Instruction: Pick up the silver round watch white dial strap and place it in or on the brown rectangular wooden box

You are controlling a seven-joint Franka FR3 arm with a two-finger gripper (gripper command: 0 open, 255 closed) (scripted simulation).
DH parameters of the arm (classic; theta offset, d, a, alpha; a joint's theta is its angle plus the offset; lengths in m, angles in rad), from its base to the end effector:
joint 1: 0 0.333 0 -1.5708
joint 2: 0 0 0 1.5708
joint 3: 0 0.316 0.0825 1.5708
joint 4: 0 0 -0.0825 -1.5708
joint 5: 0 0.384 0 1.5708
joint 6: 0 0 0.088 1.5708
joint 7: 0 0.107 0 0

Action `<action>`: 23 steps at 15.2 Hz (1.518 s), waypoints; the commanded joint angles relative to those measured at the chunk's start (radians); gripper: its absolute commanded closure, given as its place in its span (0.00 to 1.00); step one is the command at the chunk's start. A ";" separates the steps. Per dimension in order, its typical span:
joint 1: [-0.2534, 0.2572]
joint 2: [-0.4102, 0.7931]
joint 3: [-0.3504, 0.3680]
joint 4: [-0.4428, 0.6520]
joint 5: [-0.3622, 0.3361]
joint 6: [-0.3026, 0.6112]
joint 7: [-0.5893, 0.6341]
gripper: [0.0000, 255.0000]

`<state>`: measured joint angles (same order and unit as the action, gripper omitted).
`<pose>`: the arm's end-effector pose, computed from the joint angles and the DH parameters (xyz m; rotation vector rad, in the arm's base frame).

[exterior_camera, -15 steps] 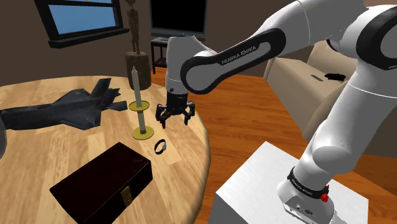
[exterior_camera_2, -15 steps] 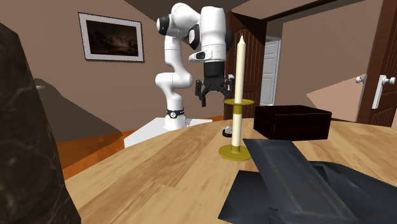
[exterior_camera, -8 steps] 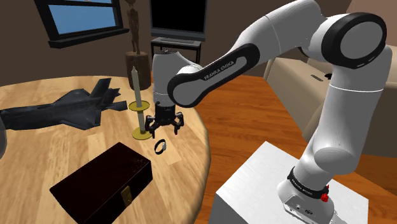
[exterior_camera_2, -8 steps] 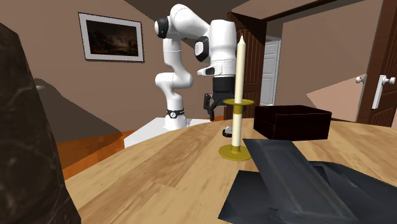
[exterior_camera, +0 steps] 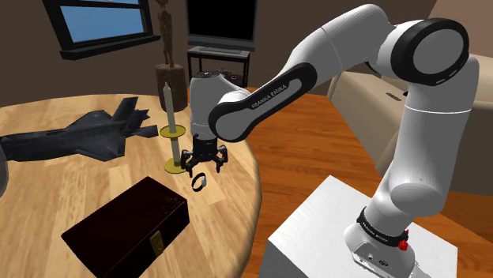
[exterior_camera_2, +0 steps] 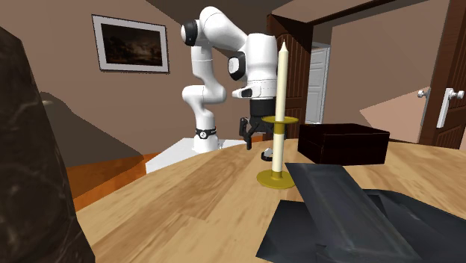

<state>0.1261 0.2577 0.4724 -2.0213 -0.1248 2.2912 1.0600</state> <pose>0.4981 0.3255 0.3404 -3.0345 0.6103 -0.0227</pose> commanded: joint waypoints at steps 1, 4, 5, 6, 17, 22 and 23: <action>0.000 0.001 0.000 0.000 0.000 0.001 0.000 0.00; 0.000 0.000 0.000 0.000 0.000 0.001 0.000 0.00; 0.000 0.000 0.000 0.000 0.000 0.001 0.000 1.00; 0.000 0.000 0.000 0.000 0.000 0.001 0.000 1.00; -0.004 -0.023 0.005 0.014 0.015 -0.034 -0.009 1.00; -0.010 -0.058 0.012 0.042 0.038 -0.093 -0.024 1.00; -0.012 -0.064 0.013 0.049 0.042 -0.105 -0.026 1.00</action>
<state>0.1167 0.1980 0.4853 -1.9835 -0.0867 2.2014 1.0387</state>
